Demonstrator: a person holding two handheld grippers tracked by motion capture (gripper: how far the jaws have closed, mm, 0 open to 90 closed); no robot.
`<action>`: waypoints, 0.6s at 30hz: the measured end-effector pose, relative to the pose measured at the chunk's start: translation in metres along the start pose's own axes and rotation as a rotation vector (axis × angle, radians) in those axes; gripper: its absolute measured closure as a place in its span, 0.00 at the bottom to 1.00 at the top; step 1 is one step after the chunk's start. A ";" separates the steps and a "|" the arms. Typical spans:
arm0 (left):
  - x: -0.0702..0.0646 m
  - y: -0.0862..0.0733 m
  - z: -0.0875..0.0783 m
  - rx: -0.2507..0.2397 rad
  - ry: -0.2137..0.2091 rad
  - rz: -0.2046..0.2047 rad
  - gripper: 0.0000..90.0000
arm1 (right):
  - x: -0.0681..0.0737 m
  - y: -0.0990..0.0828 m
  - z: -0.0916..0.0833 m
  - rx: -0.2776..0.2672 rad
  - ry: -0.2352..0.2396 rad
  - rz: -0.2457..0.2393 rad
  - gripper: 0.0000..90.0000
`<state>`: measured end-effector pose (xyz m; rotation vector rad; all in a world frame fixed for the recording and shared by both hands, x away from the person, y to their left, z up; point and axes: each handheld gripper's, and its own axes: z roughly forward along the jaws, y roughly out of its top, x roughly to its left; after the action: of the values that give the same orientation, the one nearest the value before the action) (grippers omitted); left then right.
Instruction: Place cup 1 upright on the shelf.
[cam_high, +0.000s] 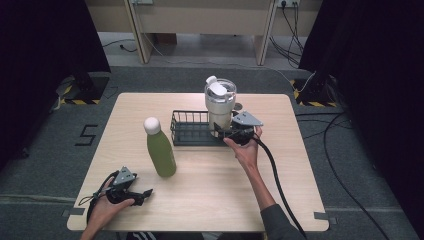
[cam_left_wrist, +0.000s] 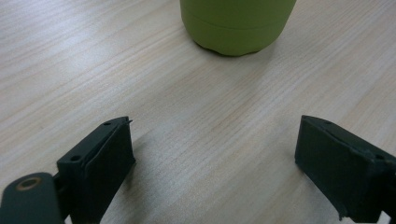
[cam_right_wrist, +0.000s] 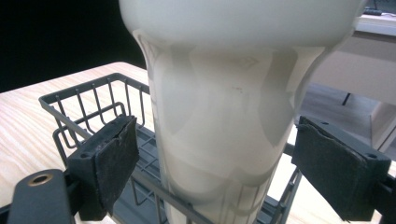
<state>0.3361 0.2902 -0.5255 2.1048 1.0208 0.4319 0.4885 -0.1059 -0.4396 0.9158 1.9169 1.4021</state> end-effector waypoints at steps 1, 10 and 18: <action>0.000 0.000 0.000 0.000 0.000 0.000 0.12 | 0.000 0.000 -0.002 -0.001 0.001 -0.002 0.16; 0.000 0.000 0.000 0.000 0.000 0.000 0.12 | 0.001 -0.003 -0.015 -0.021 0.011 0.007 0.16; 0.000 0.000 0.000 -0.001 0.001 0.000 0.12 | 0.005 -0.003 -0.027 -0.044 0.015 -0.002 0.16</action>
<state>0.3361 0.2902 -0.5254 2.1041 1.0212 0.4329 0.4632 -0.1174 -0.4349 0.8852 1.8899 1.4473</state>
